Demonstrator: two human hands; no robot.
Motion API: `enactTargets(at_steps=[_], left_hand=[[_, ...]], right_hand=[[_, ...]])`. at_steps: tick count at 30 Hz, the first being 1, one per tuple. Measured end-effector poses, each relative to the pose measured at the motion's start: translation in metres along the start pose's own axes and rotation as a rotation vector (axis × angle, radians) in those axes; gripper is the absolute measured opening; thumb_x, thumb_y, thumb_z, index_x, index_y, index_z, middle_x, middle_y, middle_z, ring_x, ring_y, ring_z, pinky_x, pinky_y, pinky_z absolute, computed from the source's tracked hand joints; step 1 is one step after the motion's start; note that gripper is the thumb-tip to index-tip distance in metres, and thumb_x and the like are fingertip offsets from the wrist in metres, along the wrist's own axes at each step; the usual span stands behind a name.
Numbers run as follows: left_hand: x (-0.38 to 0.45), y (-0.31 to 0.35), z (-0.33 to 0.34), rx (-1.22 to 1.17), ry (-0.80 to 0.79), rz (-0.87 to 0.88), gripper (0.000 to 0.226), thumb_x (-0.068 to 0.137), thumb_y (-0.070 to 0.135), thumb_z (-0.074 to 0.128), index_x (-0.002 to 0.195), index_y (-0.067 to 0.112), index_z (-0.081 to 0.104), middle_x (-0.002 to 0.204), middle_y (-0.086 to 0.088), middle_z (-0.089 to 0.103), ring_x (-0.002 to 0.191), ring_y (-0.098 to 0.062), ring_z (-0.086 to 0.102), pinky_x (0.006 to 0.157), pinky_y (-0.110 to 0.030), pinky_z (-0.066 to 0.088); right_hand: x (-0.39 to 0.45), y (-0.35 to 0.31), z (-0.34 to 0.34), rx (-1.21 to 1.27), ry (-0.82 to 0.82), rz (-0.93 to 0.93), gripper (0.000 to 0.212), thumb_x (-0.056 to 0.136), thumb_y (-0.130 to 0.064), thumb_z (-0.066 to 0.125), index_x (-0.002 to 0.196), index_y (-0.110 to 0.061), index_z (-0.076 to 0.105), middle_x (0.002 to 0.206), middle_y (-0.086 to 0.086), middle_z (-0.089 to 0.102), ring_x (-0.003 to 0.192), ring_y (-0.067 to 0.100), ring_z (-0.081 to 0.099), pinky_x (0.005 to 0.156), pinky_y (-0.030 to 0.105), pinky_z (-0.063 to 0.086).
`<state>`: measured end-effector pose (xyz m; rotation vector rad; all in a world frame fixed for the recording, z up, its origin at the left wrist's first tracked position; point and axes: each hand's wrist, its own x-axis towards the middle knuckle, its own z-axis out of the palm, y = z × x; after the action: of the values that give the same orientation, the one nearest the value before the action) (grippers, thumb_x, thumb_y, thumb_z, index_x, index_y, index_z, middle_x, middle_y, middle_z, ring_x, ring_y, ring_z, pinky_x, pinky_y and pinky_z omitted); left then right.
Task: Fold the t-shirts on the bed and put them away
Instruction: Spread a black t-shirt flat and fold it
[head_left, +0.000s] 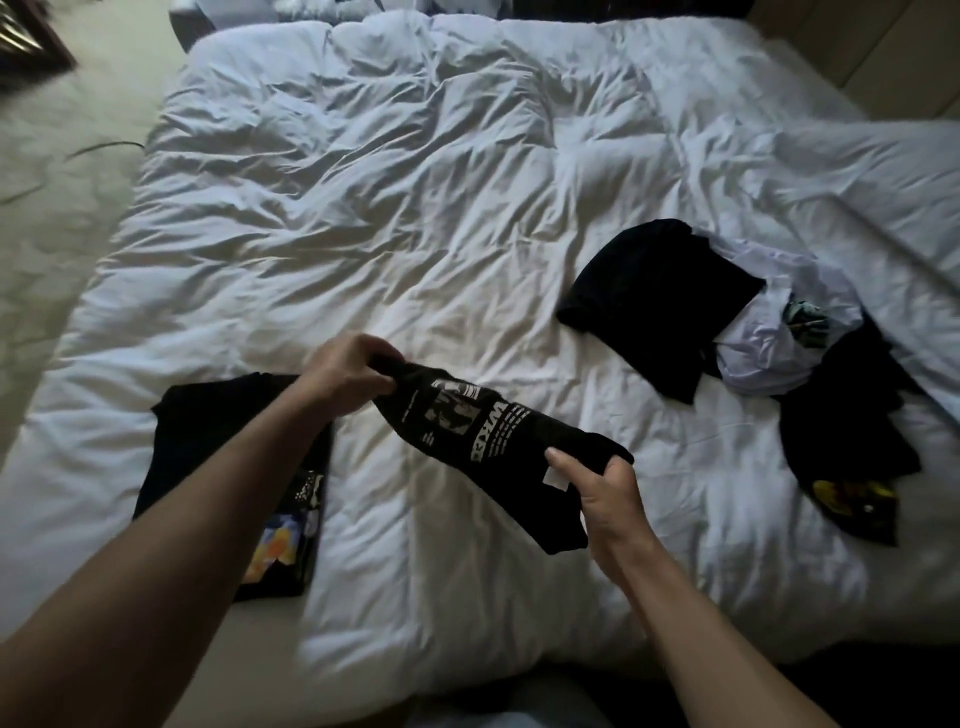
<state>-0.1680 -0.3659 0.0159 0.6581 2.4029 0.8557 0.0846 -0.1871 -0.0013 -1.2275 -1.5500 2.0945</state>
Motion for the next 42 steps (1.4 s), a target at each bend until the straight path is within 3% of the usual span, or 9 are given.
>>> enactTargets(at_steps=[4,9,13,16,19,26,30,35,42], left_hand=[[-0.022,-0.003,0.007,0.144,0.120,0.088,0.013,0.082,0.010,0.076,0.095,0.013,0.078,0.092,-0.009,0.070,0.089,-0.027,0.067,0.082,-0.034,0.053],[-0.068,-0.009,-0.001,0.049,0.133,0.298,0.007,0.089,0.010,0.071,0.093,0.016,0.071,0.117,-0.004,0.059,0.104,-0.019,0.059,0.091,-0.024,0.043],[-0.109,0.004,-0.009,-0.204,0.043,0.332,0.011,0.090,0.025,0.062,0.092,0.015,0.065,0.084,0.003,0.066,0.078,-0.012,0.062,0.072,-0.022,0.048],[-0.112,0.004,-0.009,-0.394,0.039,0.270,0.018,0.090,0.023,0.062,0.091,0.006,0.066,0.074,0.002,0.061,0.069,-0.004,0.056,0.063,-0.015,0.044],[-0.076,-0.011,0.010,-0.406,0.102,0.125,0.014,0.095,0.017,0.064,0.089,0.005,0.068,0.075,-0.003,0.063,0.068,-0.008,0.056,0.062,-0.021,0.044],[0.068,-0.093,0.104,-0.404,0.298,-0.302,0.013,0.096,0.025,0.062,0.095,0.015,0.070,0.093,-0.007,0.072,0.083,-0.019,0.065,0.076,-0.031,0.050],[0.118,-0.128,0.132,-0.485,0.364,-0.378,0.017,0.091,0.027,0.069,0.105,0.016,0.068,0.101,-0.005,0.070,0.094,-0.020,0.066,0.083,-0.032,0.053],[0.121,-0.142,0.134,-0.591,0.278,-0.361,0.012,0.088,0.012,0.072,0.095,0.018,0.065,0.090,-0.002,0.068,0.080,-0.016,0.065,0.073,-0.028,0.052],[0.106,-0.155,0.138,-0.470,0.536,-0.537,0.012,0.087,0.021,0.072,0.095,0.017,0.064,0.097,-0.008,0.070,0.087,-0.022,0.066,0.085,-0.039,0.054]], right_hand=[[-0.002,-0.001,-0.013,-0.357,-0.018,-0.105,0.018,0.085,-0.014,0.074,0.102,-0.009,0.069,0.096,0.006,0.074,0.094,0.022,0.070,0.081,0.037,0.056],[-0.026,-0.013,-0.024,-0.844,0.308,-0.314,0.036,0.083,-0.023,0.077,0.105,0.005,0.070,0.124,0.018,0.053,0.120,0.035,0.047,0.100,0.044,0.043],[-0.046,-0.022,-0.037,-0.718,0.253,-0.695,0.046,0.079,-0.011,0.081,0.121,-0.002,0.064,0.142,-0.002,0.045,0.140,0.029,0.033,0.111,0.045,0.035],[-0.034,-0.048,-0.037,-0.470,0.046,-0.460,0.024,0.086,-0.019,0.074,0.109,-0.019,0.071,0.120,-0.015,0.065,0.121,0.004,0.058,0.103,0.031,0.047],[0.022,-0.057,-0.026,-0.497,-0.011,-0.320,0.006,0.089,-0.024,0.072,0.086,-0.019,0.073,0.081,-0.010,0.075,0.084,0.010,0.072,0.077,0.030,0.057],[0.199,0.008,0.019,-0.732,-0.084,-0.103,0.026,0.087,-0.035,0.071,0.093,-0.009,0.071,0.089,0.004,0.072,0.093,0.025,0.068,0.082,0.036,0.052],[0.277,0.036,0.033,-0.823,-0.101,-0.107,0.032,0.086,-0.039,0.071,0.096,-0.009,0.069,0.095,0.006,0.072,0.093,0.024,0.067,0.085,0.036,0.053],[0.310,0.040,0.040,-0.868,-0.111,-0.117,0.033,0.084,-0.041,0.074,0.094,-0.010,0.072,0.093,0.005,0.073,0.091,0.022,0.067,0.079,0.030,0.049],[0.312,0.036,0.079,-0.916,-0.178,-0.172,0.055,0.075,-0.060,0.071,0.106,-0.014,0.068,0.116,0.009,0.061,0.109,0.025,0.060,0.100,0.038,0.047]])
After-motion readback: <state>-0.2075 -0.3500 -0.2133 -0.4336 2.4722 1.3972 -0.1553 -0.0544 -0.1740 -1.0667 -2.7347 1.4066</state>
